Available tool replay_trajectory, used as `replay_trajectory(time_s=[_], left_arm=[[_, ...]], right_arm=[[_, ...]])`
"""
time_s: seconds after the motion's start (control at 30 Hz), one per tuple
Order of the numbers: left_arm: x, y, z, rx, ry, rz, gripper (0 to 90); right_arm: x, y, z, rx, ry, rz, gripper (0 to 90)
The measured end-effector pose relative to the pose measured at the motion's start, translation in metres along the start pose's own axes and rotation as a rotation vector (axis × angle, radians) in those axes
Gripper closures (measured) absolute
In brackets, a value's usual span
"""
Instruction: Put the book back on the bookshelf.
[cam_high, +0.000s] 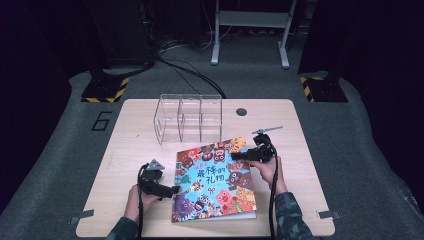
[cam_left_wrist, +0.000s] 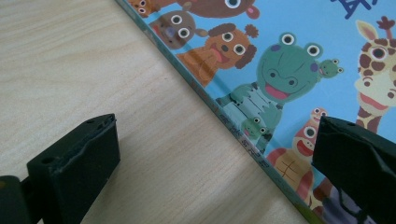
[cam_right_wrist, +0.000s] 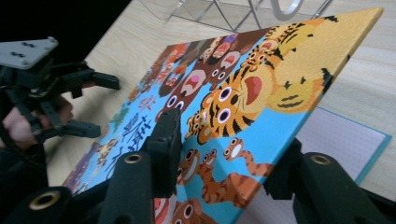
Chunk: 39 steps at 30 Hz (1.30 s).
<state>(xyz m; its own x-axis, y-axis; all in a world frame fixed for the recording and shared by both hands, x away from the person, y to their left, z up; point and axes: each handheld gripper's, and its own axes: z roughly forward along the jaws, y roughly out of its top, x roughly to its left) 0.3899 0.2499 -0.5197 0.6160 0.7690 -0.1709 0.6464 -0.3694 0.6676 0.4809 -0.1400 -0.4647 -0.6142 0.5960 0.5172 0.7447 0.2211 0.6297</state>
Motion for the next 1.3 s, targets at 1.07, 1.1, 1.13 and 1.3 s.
replay_trajectory(time_s=[1.07, 1.1, 1.13, 1.3], left_arm=[[0.002, 0.001, -0.002, -0.014, -0.063, -0.062, 0.4], [0.001, 0.001, -0.002, -0.015, -0.067, -0.064, 0.4], [0.001, 0.001, -0.002, -0.012, -0.071, -0.068, 0.4], [0.0, 0.001, -0.001, -0.012, -0.076, -0.073, 0.4]], right_arm=[[0.024, -0.011, -0.016, -0.073, -0.058, -0.234, 53.2], [0.025, -0.01, -0.017, -0.086, -0.058, -0.249, 53.5], [0.028, -0.01, -0.019, -0.096, -0.058, -0.265, 53.6], [0.031, -0.01, -0.022, -0.107, -0.054, -0.278, 54.3]])
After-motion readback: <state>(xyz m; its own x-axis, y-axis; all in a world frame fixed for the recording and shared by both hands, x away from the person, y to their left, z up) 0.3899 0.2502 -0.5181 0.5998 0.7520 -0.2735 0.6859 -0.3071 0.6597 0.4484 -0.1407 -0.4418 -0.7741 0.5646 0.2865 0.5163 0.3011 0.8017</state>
